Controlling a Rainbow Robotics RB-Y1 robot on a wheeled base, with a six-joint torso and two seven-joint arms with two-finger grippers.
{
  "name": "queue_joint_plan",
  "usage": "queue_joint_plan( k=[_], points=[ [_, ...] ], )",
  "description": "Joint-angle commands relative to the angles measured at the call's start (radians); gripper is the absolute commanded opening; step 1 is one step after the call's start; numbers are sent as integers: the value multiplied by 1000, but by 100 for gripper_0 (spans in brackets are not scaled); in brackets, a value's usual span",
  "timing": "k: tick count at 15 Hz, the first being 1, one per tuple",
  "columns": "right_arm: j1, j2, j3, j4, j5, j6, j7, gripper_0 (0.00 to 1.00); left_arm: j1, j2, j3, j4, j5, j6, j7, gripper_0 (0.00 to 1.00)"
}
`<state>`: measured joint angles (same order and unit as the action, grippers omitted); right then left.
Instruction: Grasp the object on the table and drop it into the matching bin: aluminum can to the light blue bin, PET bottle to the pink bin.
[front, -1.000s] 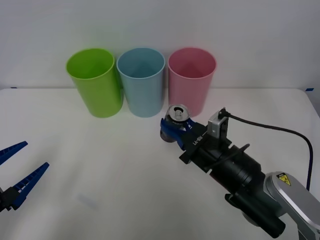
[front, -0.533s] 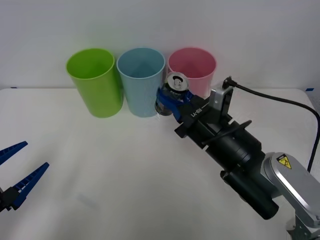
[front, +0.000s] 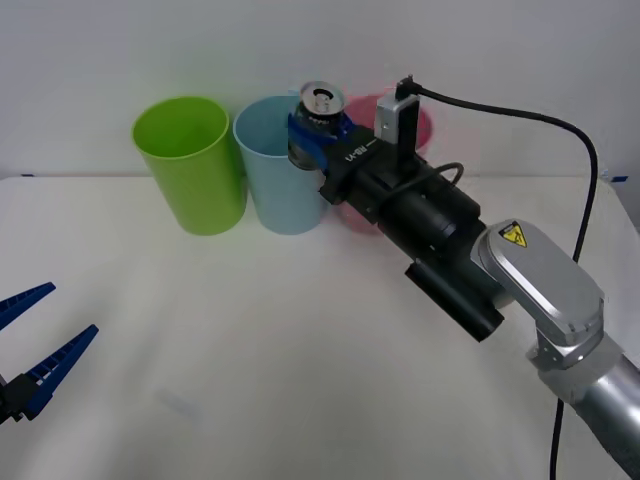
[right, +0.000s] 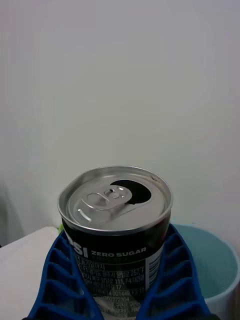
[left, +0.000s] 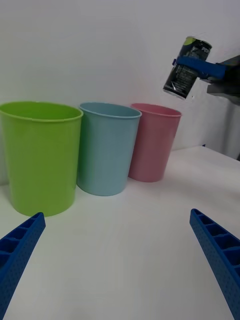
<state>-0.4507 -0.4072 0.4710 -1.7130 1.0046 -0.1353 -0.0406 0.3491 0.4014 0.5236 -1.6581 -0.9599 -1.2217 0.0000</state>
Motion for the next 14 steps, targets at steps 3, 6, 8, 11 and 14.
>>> queue_joint_plan(
  k=[3,6,8,11,14],
  points=[
    [-184,84,8,217,14,10,-10,0,0,0,0,0,0,0,0,100],
    [-264,148,8,334,35,42,-2,0,0,0,0,0,0,0,0,100],
    [-313,183,6,414,46,56,1,0,0,0,0,0,0,0,0,100],
    [-381,242,-17,536,62,72,11,0,0,0,0,0,0,0,0,100],
    [-427,268,-35,612,71,89,18,0,0,0,0,0,0,0,0,100]
  ],
)
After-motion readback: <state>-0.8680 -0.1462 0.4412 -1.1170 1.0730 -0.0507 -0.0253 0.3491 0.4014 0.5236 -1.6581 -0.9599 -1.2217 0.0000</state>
